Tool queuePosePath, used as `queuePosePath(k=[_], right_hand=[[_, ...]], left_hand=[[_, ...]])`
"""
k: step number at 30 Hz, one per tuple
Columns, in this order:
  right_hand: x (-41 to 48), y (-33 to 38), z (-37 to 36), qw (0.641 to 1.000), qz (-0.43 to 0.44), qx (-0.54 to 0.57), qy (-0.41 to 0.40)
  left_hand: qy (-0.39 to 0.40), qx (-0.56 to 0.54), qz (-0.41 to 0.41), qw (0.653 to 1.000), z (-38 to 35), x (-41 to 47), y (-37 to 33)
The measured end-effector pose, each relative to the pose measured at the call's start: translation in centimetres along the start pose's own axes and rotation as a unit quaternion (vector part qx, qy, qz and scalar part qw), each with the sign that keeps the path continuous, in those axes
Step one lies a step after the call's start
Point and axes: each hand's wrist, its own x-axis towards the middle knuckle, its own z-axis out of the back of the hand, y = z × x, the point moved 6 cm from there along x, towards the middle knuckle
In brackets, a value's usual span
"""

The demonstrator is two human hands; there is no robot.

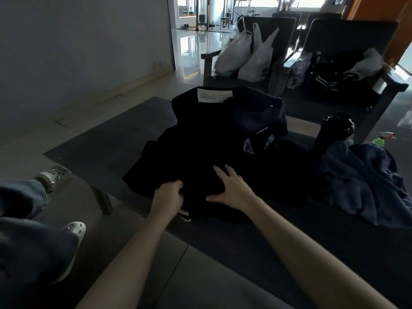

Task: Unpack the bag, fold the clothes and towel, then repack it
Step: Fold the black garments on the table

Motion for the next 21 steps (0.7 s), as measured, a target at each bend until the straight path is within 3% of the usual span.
queuePosePath(k=[3,7,14,21], right_hand=[[0.6,-0.5,-3.0,0.998,0.001,-0.064,0.01],[-0.3,0.1,-0.4,0.993,0.089,0.008,-0.079],[-4.3,0.1,9.9,0.962,0.191,0.057,-0.184],[-7.1,-1.7,14.0,0.962,0.116,0.123,-0.215]], left_hand=[[-0.067,-0.048,-0.046,0.996,1.2,0.0,-1.3],[0.086,0.05,-0.064,0.993,-0.2,0.7,-2.8],[0.056,0.058,-0.022,0.997,-0.6,2.4,-2.4],[0.125,0.148,0.036,0.98,-1.2,1.7,-1.8]])
